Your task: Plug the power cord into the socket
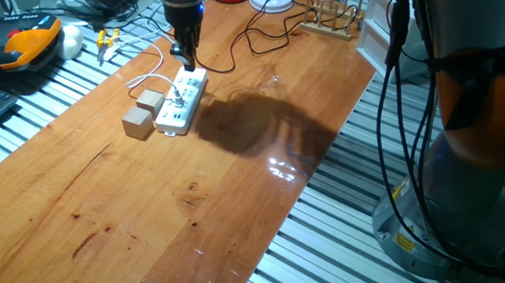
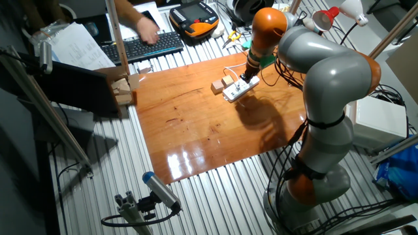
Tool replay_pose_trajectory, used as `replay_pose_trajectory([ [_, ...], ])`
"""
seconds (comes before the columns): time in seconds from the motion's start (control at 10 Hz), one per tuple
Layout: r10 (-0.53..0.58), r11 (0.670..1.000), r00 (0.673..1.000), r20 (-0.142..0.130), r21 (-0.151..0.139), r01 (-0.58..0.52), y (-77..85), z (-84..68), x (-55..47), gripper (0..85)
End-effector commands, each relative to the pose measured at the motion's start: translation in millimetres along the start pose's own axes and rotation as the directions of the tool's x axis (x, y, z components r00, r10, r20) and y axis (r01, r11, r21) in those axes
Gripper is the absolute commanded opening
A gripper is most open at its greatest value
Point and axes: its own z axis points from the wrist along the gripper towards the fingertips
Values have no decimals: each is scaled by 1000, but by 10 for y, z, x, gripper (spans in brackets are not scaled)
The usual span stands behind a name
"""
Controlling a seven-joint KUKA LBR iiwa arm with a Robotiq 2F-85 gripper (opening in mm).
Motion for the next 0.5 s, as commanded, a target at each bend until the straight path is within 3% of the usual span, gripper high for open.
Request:
replay_pose_trajectory([
  [0.0, 0, 1000, 1000, -4, -1, 0, 4, 2, 0, 0],
  [0.4, -8, 1000, 1000, 8, 1, 8, 5, 2, 0, 0],
])
